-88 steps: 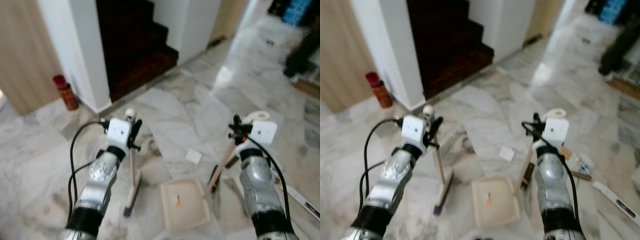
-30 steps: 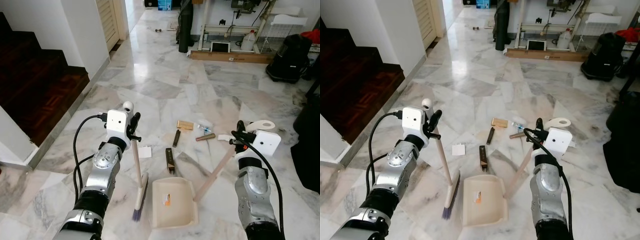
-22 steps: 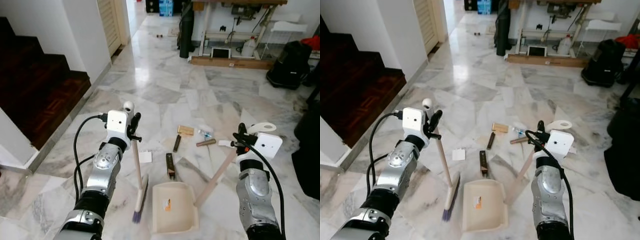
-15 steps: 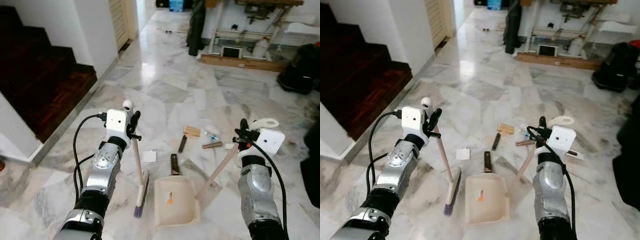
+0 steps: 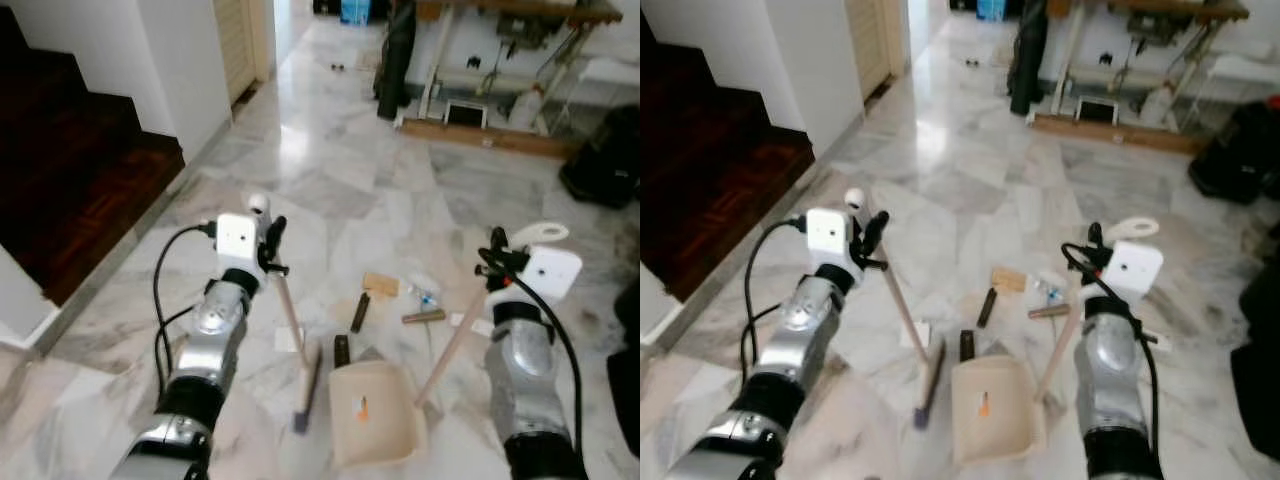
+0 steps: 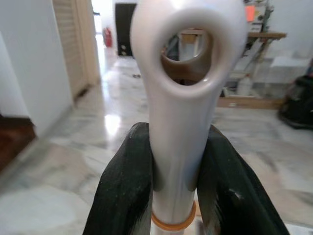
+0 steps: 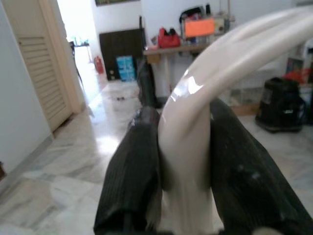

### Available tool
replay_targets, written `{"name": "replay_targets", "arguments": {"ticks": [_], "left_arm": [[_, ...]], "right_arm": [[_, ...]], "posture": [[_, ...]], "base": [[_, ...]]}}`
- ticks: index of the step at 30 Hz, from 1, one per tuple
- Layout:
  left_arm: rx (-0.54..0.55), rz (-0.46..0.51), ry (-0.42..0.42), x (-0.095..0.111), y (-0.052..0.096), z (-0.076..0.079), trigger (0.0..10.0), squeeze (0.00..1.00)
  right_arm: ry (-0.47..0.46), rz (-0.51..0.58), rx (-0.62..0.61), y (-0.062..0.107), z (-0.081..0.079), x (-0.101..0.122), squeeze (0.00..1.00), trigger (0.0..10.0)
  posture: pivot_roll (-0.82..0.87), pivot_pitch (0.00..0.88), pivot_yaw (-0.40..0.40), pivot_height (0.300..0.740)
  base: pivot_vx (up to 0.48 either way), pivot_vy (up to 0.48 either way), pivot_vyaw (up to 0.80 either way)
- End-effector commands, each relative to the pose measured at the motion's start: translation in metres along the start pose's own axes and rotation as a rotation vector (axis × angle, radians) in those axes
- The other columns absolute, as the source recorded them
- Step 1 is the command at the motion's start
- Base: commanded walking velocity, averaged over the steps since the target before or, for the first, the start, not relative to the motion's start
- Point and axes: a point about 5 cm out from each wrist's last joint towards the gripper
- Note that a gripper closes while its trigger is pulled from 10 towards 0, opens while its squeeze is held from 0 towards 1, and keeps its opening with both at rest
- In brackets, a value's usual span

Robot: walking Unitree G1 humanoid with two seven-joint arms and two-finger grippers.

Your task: Sweep floor

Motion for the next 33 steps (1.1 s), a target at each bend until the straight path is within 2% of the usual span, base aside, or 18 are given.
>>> {"name": "replay_targets", "arguments": {"ticks": [1,4,33], "left_arm": [[-0.015,0.048,-0.021,0.0112,-0.0055,0.0048,10.0,0.0],[-0.014,0.047,-0.021,0.0113,-0.0055,0.005,10.0,0.0],[-0.004,0.043,-0.025,0.0101,-0.0031,0.0029,10.0,0.0]], "right_arm": [[-0.038,0.034,-0.02,-0.0023,0.0031,0.0077,0.0,10.0],[-0.039,0.031,-0.021,-0.0023,0.0037,0.0077,0.0,10.0],[-0.027,0.026,-0.01,-0.0034,0.0025,0.0074,0.0,10.0]], "posture": [[0.07,0.019,0.023,0.74],[0.07,0.02,0.02,0.74],[0.07,0.036,0.011,0.74]], "base": [[0.42,0.0,0.0],[0.42,0.0,-0.52],[0.422,0.0,0.0]]}}
Point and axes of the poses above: a point about 5 cm out from each wrist's last joint towards the gripper, its own y axis pointing back from the gripper into the wrist, its own x axis along the axis of the wrist's last joint, z = x × y, and after that the axes turned 10 degrees about -y, right-handed
